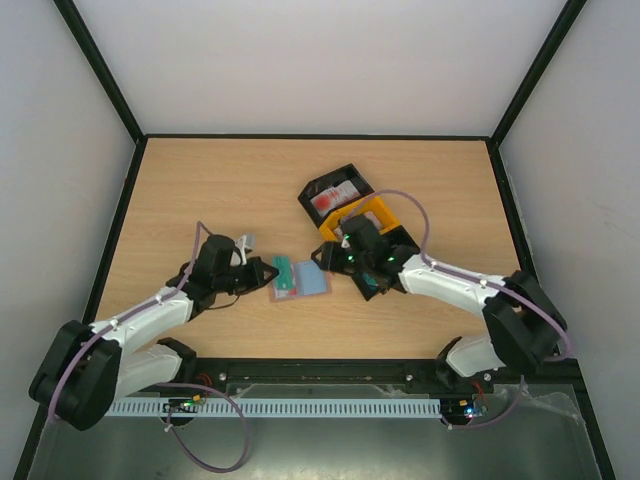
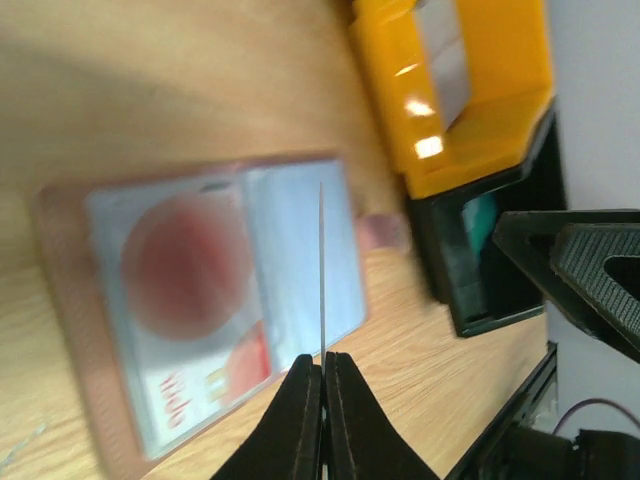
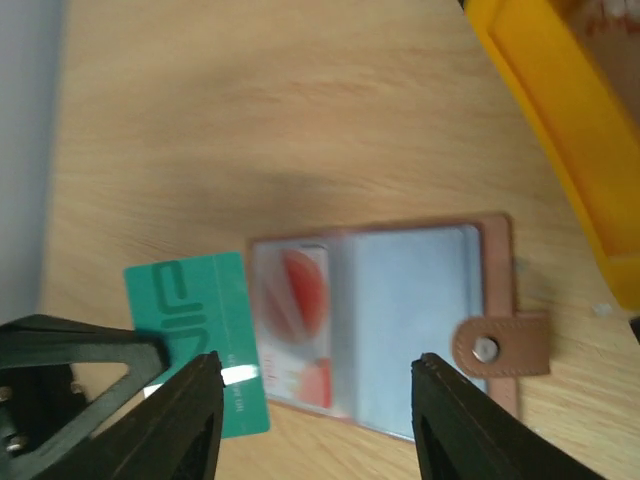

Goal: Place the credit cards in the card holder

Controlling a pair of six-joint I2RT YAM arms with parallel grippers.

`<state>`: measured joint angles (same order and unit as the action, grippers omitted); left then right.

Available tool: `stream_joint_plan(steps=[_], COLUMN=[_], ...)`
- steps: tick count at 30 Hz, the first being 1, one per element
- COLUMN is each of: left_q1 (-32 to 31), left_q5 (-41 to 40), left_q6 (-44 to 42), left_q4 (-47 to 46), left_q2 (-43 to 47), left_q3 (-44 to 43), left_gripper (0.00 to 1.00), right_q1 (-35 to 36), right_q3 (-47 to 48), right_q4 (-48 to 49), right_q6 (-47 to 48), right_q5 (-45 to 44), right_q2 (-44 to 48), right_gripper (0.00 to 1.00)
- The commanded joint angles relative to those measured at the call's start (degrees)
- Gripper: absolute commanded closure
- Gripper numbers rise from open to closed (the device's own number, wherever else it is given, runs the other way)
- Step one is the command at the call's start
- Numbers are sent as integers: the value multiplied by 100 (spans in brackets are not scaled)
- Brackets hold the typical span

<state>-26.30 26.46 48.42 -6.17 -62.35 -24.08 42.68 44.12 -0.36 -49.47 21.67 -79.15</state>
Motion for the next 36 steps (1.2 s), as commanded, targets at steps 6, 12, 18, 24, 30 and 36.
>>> stream_joint_plan(steps=[6,12,18,24,30,36], left_q1=[-22,-63,-75,-132,-224,-243], left_q5=[253,271,257,200,198,23], left_q6=[367,324,333,769,907,967], left_q4=[-1476,-1974,-2330,-3057,-3388,-3355], left_q2=[-475,-877,-1238,-1645,-1978,-2115], left_q3=[797,792,729,898,895,933], left_gripper=[97,98,97,97,97,98], right_q1=[1210,1339,1333,1334,1334,1325], right_q3=[580,811,753,551,360,98], right_q4=[-1521,-1788,-1478,-906,-821,-768], right_q6=[489,536,499,377,196,-57], right_q5=[-1923,-2433,-2412,-2454,-2434,-2406], right_q2=[-1003,-1438,-1632,-1695,-1774,-1734], right_gripper=[51,51,52,52,61,64])
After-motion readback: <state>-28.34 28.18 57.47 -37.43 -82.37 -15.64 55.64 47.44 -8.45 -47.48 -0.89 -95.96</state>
